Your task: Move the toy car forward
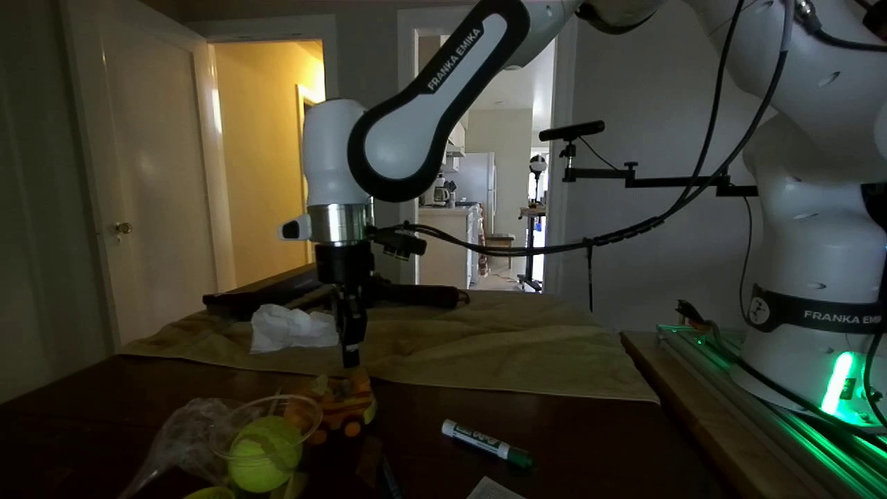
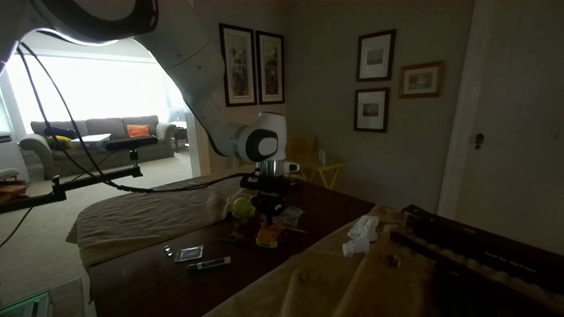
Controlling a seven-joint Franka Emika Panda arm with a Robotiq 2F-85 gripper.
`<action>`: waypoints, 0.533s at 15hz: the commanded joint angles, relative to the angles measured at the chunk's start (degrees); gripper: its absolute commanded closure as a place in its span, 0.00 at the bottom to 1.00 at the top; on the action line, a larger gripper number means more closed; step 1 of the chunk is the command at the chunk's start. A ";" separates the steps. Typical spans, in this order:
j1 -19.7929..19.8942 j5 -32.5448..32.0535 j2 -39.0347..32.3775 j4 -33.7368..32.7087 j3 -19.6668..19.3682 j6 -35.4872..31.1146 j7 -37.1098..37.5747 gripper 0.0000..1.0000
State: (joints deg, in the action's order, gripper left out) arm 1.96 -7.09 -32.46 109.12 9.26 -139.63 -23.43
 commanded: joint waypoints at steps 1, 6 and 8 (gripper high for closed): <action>-1.56 -0.46 -2.48 -1.98 -1.32 -1.82 0.65 1.00; -2.39 -0.79 -4.98 -4.01 -1.69 -3.84 0.81 1.00; -2.64 -0.80 -5.66 -4.94 -1.66 -4.11 0.70 1.00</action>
State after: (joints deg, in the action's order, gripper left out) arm 0.44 -7.18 -36.11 106.75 8.19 -143.19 -23.43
